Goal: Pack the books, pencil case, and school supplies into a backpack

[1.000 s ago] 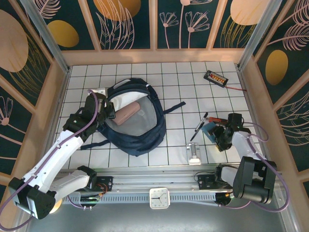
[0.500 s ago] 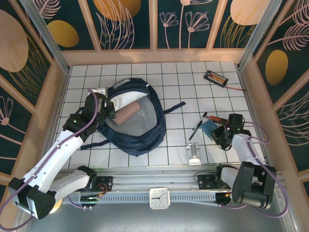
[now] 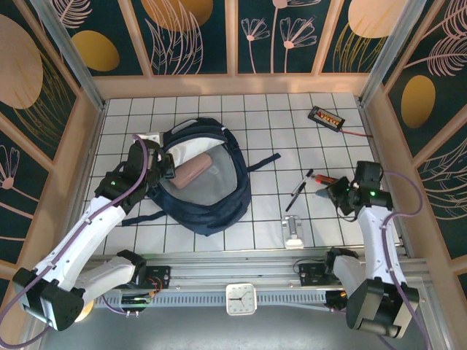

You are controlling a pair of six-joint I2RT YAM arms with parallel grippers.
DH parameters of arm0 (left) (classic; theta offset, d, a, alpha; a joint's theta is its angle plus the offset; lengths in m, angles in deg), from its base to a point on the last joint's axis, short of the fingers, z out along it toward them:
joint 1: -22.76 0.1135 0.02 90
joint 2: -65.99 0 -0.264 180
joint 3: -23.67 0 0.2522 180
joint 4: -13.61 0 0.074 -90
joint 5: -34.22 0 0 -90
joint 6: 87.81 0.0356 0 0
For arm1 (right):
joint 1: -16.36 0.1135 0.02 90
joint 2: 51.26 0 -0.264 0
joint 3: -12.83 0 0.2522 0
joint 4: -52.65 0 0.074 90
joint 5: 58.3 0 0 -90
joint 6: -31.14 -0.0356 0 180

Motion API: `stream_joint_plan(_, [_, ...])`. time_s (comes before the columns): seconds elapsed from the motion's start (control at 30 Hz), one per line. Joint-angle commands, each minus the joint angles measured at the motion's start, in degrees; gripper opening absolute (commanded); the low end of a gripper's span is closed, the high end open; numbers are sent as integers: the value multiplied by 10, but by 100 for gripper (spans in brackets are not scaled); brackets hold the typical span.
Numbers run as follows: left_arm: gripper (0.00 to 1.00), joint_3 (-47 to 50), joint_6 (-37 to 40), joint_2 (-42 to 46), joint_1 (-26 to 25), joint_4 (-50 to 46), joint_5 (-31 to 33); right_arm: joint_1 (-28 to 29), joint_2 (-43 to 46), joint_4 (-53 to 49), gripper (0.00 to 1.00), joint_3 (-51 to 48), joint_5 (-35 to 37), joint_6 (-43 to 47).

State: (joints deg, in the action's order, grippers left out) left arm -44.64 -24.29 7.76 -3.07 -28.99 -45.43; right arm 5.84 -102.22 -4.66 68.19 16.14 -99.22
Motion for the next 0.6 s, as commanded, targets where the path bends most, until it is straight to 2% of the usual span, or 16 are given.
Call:
stream_joint_plan(0.0, [0, -15, -26, -1, 0, 94, -47, 6, 20, -41, 0, 51, -45, 0])
stream_joint_plan(0.13, [0, -15, -30, -11, 0, 109, -65, 58, 28, 5, 0, 79, -108, -41])
stream_joint_plan(0.27, [0, -5, -37, -16, 0, 126, -84, 172, 5, 116, 0, 90, -136, -109])
stream_joint_plan(0.4, [0, 1, -54, -26, 0, 147, -102, 275, -63, 243, 0, 109, -150, -147])
stream_joint_plan(0.57, [0, -2, -71, -36, 0, 166, -116, 365, -171, 372, 0, 139, -166, -157])
